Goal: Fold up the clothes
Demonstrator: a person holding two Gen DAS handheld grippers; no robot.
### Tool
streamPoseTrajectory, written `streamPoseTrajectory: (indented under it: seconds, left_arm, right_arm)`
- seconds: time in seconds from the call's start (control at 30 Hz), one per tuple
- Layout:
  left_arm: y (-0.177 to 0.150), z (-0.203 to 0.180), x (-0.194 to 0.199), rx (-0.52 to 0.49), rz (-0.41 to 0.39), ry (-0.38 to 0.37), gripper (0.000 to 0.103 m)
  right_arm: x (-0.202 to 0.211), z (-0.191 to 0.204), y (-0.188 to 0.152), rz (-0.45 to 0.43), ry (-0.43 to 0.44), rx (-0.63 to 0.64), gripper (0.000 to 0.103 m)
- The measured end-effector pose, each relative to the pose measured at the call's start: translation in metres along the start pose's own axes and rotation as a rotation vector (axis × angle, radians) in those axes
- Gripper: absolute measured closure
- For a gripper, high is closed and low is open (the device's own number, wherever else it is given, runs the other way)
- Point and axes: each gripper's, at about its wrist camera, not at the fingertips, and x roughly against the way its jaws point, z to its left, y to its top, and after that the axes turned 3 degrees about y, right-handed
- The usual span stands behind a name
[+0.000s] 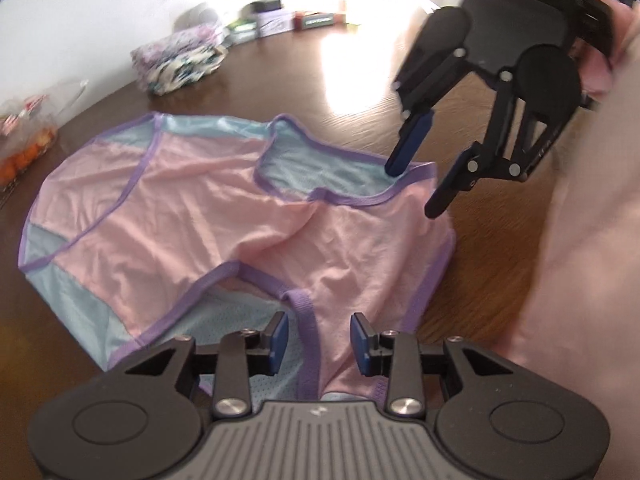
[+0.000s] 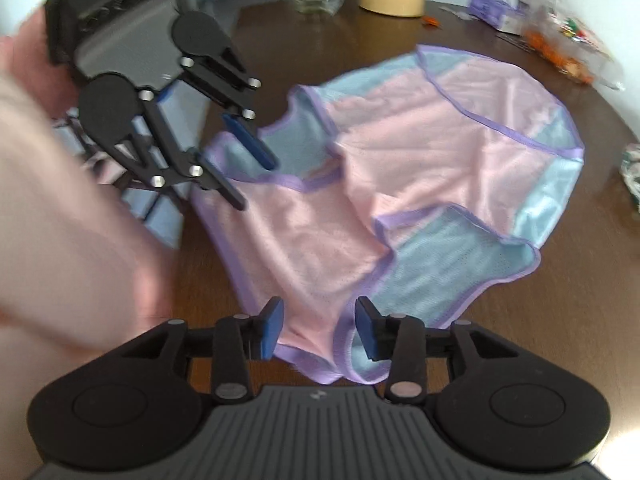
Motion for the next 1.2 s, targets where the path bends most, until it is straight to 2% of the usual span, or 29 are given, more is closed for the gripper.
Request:
streamPoseTrajectory:
  seconds: [0.07,0.13,0.17,0.2,0.23,0.27,0.43,0.57,0.6,0.67,0.7,0.73,0.8,0.87,0.97,1.03,1.1,1.2]
  left_arm:
    - [-0.003,0.005,-0.002,0.047,0.002,0.004,0.072]
    - [-0.006,0.009,-0.002,0.083,0.003,-0.022,0.077]
    - [-0.008,0.009,-0.002,0.090,0.003,-0.044,0.092]
    - [-0.009,0.009,-0.001,0.097,0.003,-0.065,0.100]
    - [-0.010,0.008,0.001,0.099,0.005,-0.074,0.100]
    - [-0.011,0.005,0.004,0.092,0.005,-0.074,0.100]
    - [-0.024,-0.008,0.026,0.080,-0.002,-0.062,0.100]
    - [-0.038,-0.017,0.031,0.093,0.014,-0.051,0.100]
    - [-0.039,-0.018,0.031,0.094,0.011,-0.050,0.097]
    - [-0.039,-0.020,0.034,0.096,-0.006,-0.048,0.091]
    - [-0.038,-0.019,0.037,0.100,-0.022,-0.043,0.089]
    - [-0.037,-0.017,0.042,0.106,-0.046,-0.036,0.087]
    - [-0.033,-0.009,0.050,0.129,-0.091,-0.011,0.079]
    - [-0.028,0.000,0.051,0.156,-0.106,0.032,0.077]
    - [-0.025,0.009,0.037,0.167,-0.051,0.085,0.080]
    - [-0.030,0.012,0.026,0.162,-0.009,0.085,0.080]
    - [-0.035,0.013,0.025,0.166,0.003,0.081,0.086]
    - [-0.043,0.015,0.022,0.174,0.022,0.075,0.086]
  right_arm:
    - [-0.002,-0.003,-0.002,-0.001,-0.013,-0.030,0.063]
    - [-0.002,-0.003,-0.004,0.011,0.029,-0.040,0.065]
    - [-0.002,-0.003,-0.006,0.018,0.052,-0.045,0.067]
    - [-0.003,-0.003,-0.007,0.025,0.074,-0.049,0.080]
    - [-0.003,-0.003,-0.008,0.032,0.096,-0.053,0.098]
    - [-0.004,-0.002,-0.008,0.048,0.111,-0.047,0.099]
    - [0.005,0.005,-0.006,0.099,0.148,0.031,0.098]
    - [-0.001,0.005,-0.008,0.130,0.157,0.036,0.093]
    - [-0.002,0.005,-0.009,0.133,0.158,0.035,0.091]
    - [0.004,0.002,-0.008,0.105,0.156,0.026,0.077]
    - [0.009,0.000,-0.007,0.081,0.144,0.018,0.067]
    - [0.014,-0.003,-0.007,0.056,0.131,0.008,0.065]
    - [0.019,-0.011,-0.004,0.025,0.098,-0.026,0.065]
    - [0.012,-0.018,0.000,0.021,0.063,-0.059,0.065]
    - [0.000,-0.028,0.003,0.039,0.016,-0.087,0.066]
    - [-0.008,-0.032,0.005,0.052,-0.001,-0.089,0.067]
    - [-0.014,-0.029,0.006,0.068,-0.002,-0.053,0.069]
    - [-0.015,-0.028,0.004,0.112,-0.008,-0.029,0.074]
